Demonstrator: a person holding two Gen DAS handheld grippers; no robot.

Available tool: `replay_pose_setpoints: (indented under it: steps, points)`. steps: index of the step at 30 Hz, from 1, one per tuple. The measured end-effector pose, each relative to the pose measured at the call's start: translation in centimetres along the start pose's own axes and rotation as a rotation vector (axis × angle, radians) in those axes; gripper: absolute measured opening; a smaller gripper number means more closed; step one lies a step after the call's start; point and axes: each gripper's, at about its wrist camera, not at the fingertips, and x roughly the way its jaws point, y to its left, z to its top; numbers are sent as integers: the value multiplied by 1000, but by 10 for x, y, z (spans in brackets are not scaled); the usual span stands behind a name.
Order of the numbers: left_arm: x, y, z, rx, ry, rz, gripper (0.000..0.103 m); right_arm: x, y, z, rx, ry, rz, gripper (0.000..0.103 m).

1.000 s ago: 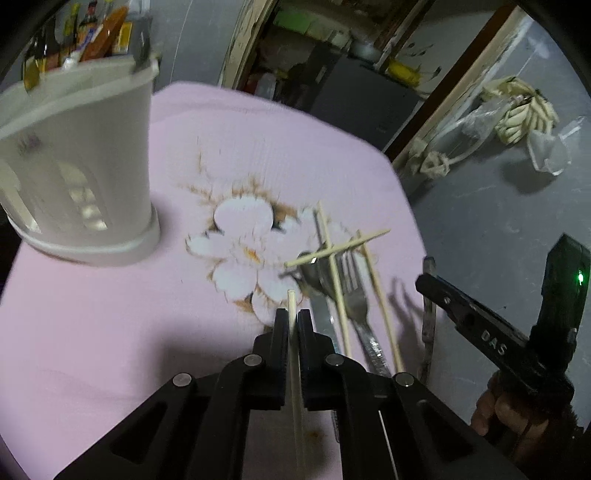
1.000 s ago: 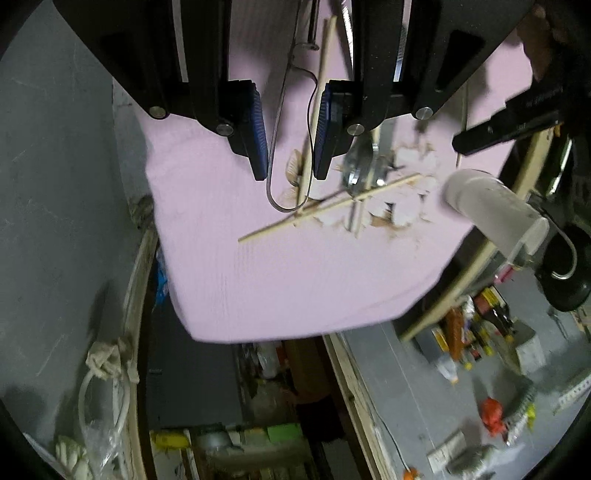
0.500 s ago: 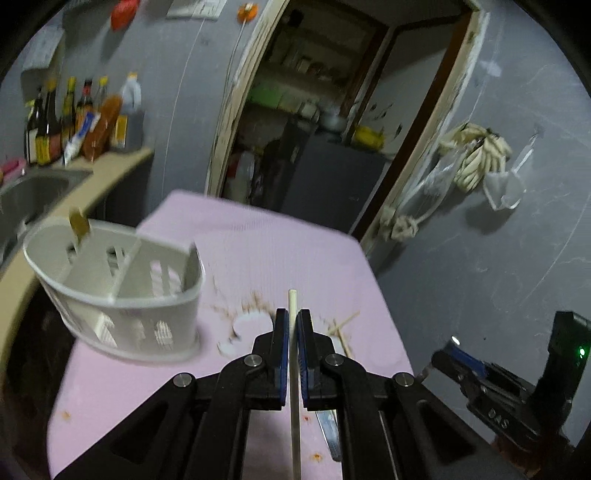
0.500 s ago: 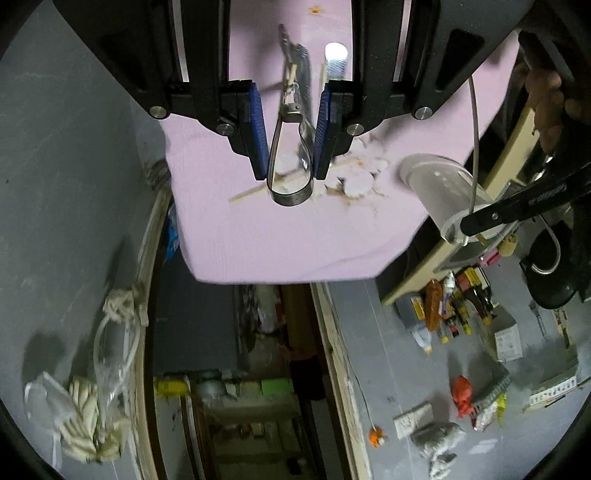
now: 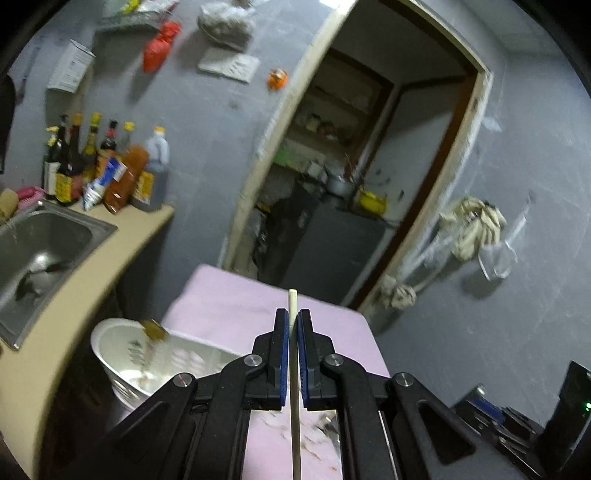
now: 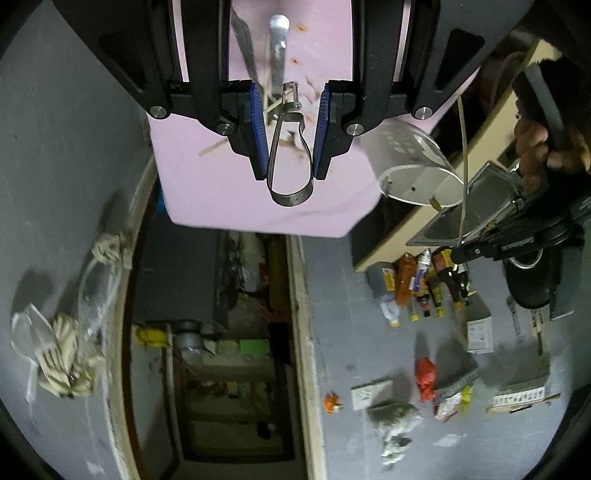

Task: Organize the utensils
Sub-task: 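Carry the chopstick and peeler to the white caddy and release both inside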

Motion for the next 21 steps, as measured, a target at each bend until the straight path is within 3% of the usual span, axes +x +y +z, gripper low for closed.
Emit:
replay_pose_setpoints:
  steps: [11, 21]
  points:
    - [-10, 75, 47, -65, -127, 97, 5, 0, 43, 34, -14, -68, 42, 21]
    - [14, 115, 79, -94, -225, 163, 5, 28, 87, 72, -15, -132, 177, 21]
